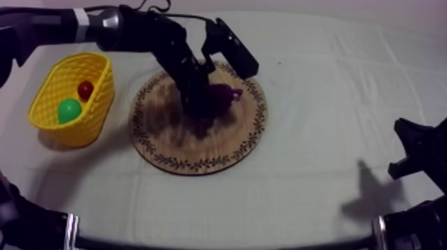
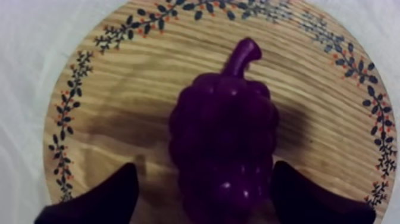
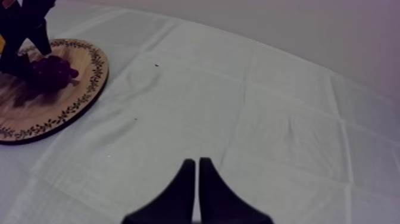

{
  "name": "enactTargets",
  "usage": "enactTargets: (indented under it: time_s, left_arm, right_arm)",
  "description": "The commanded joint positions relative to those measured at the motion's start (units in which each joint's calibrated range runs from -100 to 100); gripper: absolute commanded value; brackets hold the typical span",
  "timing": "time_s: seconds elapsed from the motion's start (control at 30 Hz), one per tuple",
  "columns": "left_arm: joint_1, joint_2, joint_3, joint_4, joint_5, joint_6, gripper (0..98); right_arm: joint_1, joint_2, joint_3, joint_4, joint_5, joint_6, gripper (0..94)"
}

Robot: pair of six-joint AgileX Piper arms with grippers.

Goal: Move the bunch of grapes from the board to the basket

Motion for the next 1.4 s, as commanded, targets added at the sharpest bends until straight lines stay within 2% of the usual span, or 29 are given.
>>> enactTargets:
  time_s: [0.0, 0.43, 0.77, 0.93, 1.13, 1.37]
  left_arm:
    - [0.01, 0.35, -0.19, 0.29, -0.34, -0.38, 70.2]
    - [0.10, -0.22, 0.38, 0.64, -0.60, -1.19, 45.5]
    - [-1.08, -9.36, 6.92, -0.02, 0.05, -1.56, 39.6]
    - [-2.20, -18.02, 13.14, -0.39, 3.35, -1.20, 39.2]
    - [-5.72, -29.69, 21.26, -0.63, 6.55, -1.02, 39.1]
    - [-13.91, -40.16, 29.13, -1.88, -1.92, -1.59, 36.9]
  right_arm:
    - [-0.02, -0.01, -0.03, 0.01, -0.03, 0.01, 0.4]
    - [-0.02, -0.01, -0.03, 0.01, -0.03, 0.02, 0.4]
    - [-0.02, -0.01, -0.03, 0.01, -0.03, 0.02, 0.4]
    - [-0.02, -0.01, -0.03, 0.01, -0.03, 0.00, 0.4]
    - [-0.02, -0.01, -0.03, 0.01, -0.03, -0.03, 0.4]
    - [-0.02, -0.01, -0.03, 0.01, -0.03, 0.01, 0.4]
